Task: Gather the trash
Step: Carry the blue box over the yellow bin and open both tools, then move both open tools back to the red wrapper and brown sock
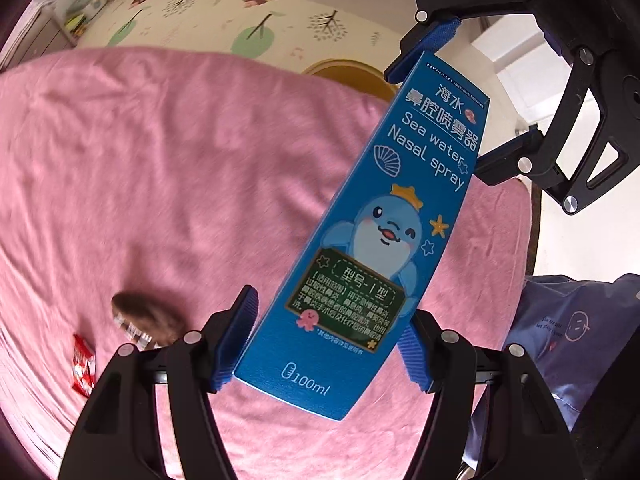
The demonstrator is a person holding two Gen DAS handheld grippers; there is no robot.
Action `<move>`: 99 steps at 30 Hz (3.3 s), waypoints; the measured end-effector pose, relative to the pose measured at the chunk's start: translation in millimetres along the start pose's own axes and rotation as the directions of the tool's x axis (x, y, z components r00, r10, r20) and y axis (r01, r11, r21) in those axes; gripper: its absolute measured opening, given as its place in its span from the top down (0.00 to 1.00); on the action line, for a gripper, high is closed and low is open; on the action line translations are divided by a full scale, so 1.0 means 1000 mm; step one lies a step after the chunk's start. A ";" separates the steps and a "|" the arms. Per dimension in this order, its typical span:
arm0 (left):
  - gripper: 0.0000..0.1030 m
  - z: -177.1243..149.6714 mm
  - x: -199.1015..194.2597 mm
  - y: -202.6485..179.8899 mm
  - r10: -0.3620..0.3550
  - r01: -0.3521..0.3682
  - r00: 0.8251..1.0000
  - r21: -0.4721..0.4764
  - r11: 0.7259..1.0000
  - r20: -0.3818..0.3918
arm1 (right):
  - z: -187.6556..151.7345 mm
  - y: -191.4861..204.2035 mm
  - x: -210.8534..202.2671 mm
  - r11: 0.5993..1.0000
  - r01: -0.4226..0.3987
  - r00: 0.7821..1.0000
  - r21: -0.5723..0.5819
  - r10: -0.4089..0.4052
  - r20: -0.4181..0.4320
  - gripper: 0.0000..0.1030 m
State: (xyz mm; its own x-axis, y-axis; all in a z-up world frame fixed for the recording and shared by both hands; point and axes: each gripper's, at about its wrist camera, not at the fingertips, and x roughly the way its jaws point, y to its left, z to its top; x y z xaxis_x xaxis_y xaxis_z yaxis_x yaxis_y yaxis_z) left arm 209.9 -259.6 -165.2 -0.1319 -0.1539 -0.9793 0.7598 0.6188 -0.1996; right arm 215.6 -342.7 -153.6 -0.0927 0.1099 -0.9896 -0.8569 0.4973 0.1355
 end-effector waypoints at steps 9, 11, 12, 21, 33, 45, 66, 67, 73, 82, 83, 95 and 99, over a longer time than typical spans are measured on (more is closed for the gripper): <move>0.36 0.083 0.022 -0.071 0.003 0.002 1.000 0.154 0.988 -0.030 | -0.103 -0.048 -0.007 0.987 -0.003 1.000 0.162 0.000 0.017 0.38; 0.36 0.103 0.025 -0.085 0.003 0.003 0.999 0.183 0.983 -0.035 | -0.125 -0.059 -0.009 0.980 -0.002 1.000 0.199 -0.002 0.021 0.38; 0.36 0.113 0.028 -0.092 0.002 0.006 0.999 0.197 0.980 -0.040 | -0.135 -0.064 -0.009 0.976 -0.002 1.000 0.217 -0.003 0.022 0.38; 0.36 0.188 0.048 -0.142 0.003 0.018 0.998 0.329 0.944 -0.062 | -0.206 -0.107 -0.013 0.940 -0.001 1.000 0.341 -0.009 0.029 0.38; 0.36 0.253 0.062 -0.157 0.049 -0.011 0.996 0.442 0.897 -0.075 | -0.248 -0.159 -0.009 0.900 -0.006 0.998 0.436 -0.023 0.063 0.38; 0.13 0.279 0.063 -0.136 0.100 -0.081 0.995 0.419 0.905 -0.025 | -0.250 -0.189 -0.011 0.882 -0.014 0.991 0.470 -0.051 0.125 0.31; 0.13 0.230 0.034 -0.112 0.051 -0.057 0.998 0.275 0.960 0.032 | -0.219 -0.172 -0.031 0.875 -0.025 0.983 0.484 -0.067 0.173 0.32; 0.13 0.225 0.031 -0.109 0.045 -0.053 0.998 0.250 0.967 0.041 | -0.214 -0.169 -0.033 0.874 -0.033 0.981 0.484 -0.063 0.182 0.32; 0.13 0.181 0.016 -0.080 0.041 -0.049 0.996 0.102 0.994 0.084 | -0.173 -0.140 -0.033 0.895 -0.048 0.979 0.443 -0.045 0.199 0.32; 0.13 0.073 -0.002 -0.031 0.058 -0.032 0.986 -0.168 0.985 0.155 | -0.083 -0.073 -0.022 0.920 -0.084 0.972 0.383 -0.008 0.233 0.32; 0.13 0.059 -0.004 -0.024 0.060 -0.028 0.985 -0.195 0.980 0.162 | -0.072 -0.064 -0.021 0.922 -0.092 0.971 0.375 -0.002 0.241 0.32; 0.13 -0.117 -0.021 0.053 0.119 0.047 0.961 -0.570 0.821 0.251 | 0.042 0.041 0.009 0.947 -0.140 0.963 0.288 0.062 0.263 0.32; 0.10 -0.164 -0.021 0.082 0.127 0.094 0.952 -0.662 0.744 0.278 | 0.074 0.062 0.023 0.946 -0.142 0.964 0.290 0.065 0.259 0.32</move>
State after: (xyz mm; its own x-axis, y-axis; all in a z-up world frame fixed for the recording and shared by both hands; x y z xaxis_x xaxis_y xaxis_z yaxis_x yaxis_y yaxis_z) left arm 170.3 -79.7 -167.1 0.1481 -0.2823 -0.9478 0.1316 0.9555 -0.2640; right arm 197.8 -245.6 -164.0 -0.0141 0.3614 -0.9323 -0.6505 0.7048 0.2830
